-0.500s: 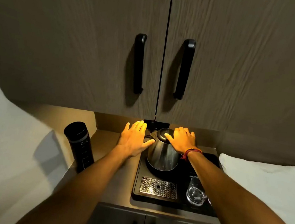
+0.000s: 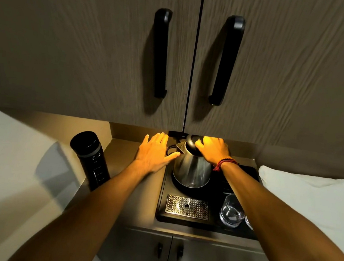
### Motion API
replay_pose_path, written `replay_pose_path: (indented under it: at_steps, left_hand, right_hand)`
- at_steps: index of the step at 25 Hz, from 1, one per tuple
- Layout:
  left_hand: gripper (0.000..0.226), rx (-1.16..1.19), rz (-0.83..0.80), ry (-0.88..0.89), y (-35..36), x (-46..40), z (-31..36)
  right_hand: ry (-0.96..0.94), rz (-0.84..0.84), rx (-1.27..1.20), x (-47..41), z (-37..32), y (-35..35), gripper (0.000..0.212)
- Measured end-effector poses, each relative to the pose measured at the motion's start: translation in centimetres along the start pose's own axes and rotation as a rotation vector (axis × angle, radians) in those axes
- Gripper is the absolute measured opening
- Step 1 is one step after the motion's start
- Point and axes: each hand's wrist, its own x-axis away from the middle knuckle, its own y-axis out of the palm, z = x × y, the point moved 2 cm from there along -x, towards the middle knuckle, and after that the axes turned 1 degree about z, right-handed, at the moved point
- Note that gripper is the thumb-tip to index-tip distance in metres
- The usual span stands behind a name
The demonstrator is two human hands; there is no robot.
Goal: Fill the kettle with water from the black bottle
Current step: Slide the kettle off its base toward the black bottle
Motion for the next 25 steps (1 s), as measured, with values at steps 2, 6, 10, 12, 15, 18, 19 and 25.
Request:
replay_pose_path:
  at_steps: [2, 6, 10, 12, 15, 18, 19, 25]
  left_hand:
    - [0.094, -0.011, 0.009, -0.002, 0.0, 0.0, -0.5]
    - [0.097, -0.027, 0.02, -0.016, -0.9, 0.0, -2.2]
    - [0.093, -0.05, 0.047, -0.05, -2.0, 1.3, -4.1]
    - [0.089, -0.108, 0.053, -0.065, -2.8, 2.4, -4.9]
    - [0.08, -0.213, 0.077, -0.074, -4.2, 3.9, -6.2]
    - [0.071, -0.268, 0.09, -0.114, -5.5, 4.8, -7.8]
    - [0.069, -0.277, 0.09, -0.133, -5.9, 5.1, -8.4]
    - [0.066, -0.309, 0.094, -0.191, -7.0, 6.3, -9.9]
  right_hand:
    - [0.007, -0.053, -0.156, -0.1, 0.3, -0.6, 0.031]
    - [0.18, -0.183, -0.693, 0.9, 2.5, -1.7, 0.032]
    - [0.346, -0.138, -0.768, 2.6, 5.4, -0.4, 0.056]
    - [0.355, -0.112, -0.794, 2.4, 5.2, 0.3, 0.058]
    - [0.385, -0.013, -0.829, 1.8, 4.6, 0.8, 0.057]
    - [0.401, 0.02, -0.848, 1.7, 4.7, 1.2, 0.058]
    - [0.392, 0.015, -0.832, 1.6, 4.6, 1.2, 0.058]
    - [0.388, -0.045, -0.79, 0.8, 3.1, 0.3, 0.066]
